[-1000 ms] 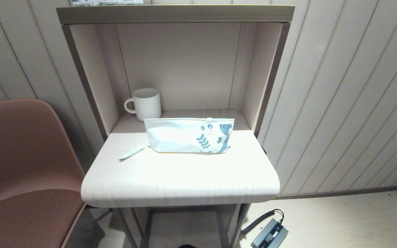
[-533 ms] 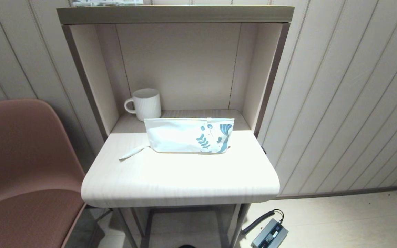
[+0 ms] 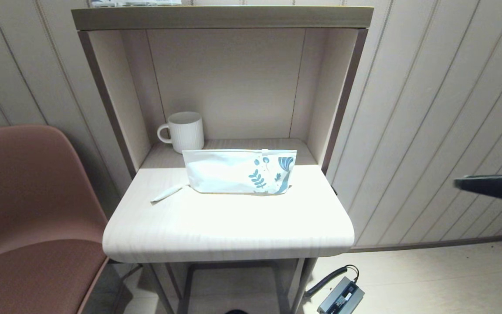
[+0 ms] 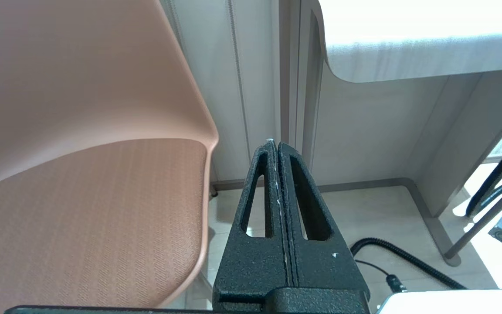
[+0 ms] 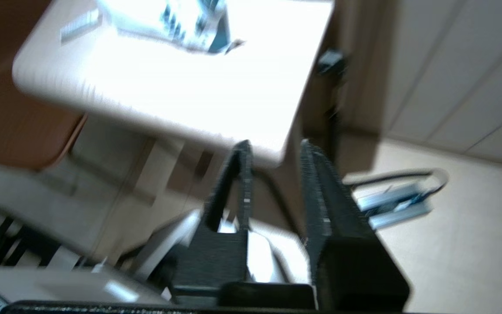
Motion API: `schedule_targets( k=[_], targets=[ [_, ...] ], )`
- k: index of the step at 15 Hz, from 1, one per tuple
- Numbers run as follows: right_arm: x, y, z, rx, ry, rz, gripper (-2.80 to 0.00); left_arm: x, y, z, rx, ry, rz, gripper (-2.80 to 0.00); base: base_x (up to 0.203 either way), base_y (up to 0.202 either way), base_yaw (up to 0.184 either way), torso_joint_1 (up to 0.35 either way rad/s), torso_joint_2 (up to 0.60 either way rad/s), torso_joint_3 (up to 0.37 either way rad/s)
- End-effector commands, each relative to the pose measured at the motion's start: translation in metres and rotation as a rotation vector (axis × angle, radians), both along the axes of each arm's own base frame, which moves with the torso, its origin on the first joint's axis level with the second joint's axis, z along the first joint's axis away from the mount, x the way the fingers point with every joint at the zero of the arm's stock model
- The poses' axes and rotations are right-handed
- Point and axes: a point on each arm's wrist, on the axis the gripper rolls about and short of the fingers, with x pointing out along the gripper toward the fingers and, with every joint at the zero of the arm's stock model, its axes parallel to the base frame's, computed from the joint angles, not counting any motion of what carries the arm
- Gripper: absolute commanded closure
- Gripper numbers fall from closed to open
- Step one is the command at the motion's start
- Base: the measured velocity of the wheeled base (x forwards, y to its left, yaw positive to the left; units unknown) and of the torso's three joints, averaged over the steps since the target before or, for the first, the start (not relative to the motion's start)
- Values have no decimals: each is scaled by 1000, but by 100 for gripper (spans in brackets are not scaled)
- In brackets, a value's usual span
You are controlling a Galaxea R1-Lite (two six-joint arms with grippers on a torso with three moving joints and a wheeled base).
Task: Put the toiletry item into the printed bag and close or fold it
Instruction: Pick up the storage bag
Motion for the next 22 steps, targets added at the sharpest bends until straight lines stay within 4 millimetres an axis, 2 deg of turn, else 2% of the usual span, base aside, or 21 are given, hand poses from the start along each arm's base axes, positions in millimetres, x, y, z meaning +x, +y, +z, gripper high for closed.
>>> schedule_targets(
  k=[1,3,6,8,11,13,16,19,22],
  targets=[
    [65,36,-28,-8,239,168,-280,0,0,0,2,2,-2,0,0,0,0,0,0,0],
    [78,48,-34,40,294,324,-280,0,0,0,4,0,-2,0,0,0,0,0,0,0],
    [115,60,-49,0,260,385,-280,0,0,0,4,2,-2,0,0,0,0,0,0,0],
    [152,59,-60,-30,161,339,-280,0,0,0,6,3,-2,0,0,0,0,0,0,0],
    [189,56,-65,-57,118,288,-280,0,0,0,16,4,-8,0,0,0,0,0,0,0],
    [213,59,-77,-83,120,287,-280,0,0,0,18,4,-8,0,0,0,0,0,0,0],
    [229,70,-86,-78,106,340,-280,0,0,0,17,4,-8,0,0,0,0,0,0,0],
    [235,82,-84,-52,57,422,-280,0,0,0,17,4,-8,0,0,0,0,0,0,0],
    [235,85,-82,-73,-12,490,-280,0,0,0,17,3,-8,0,0,0,0,0,0,0]
  ],
)
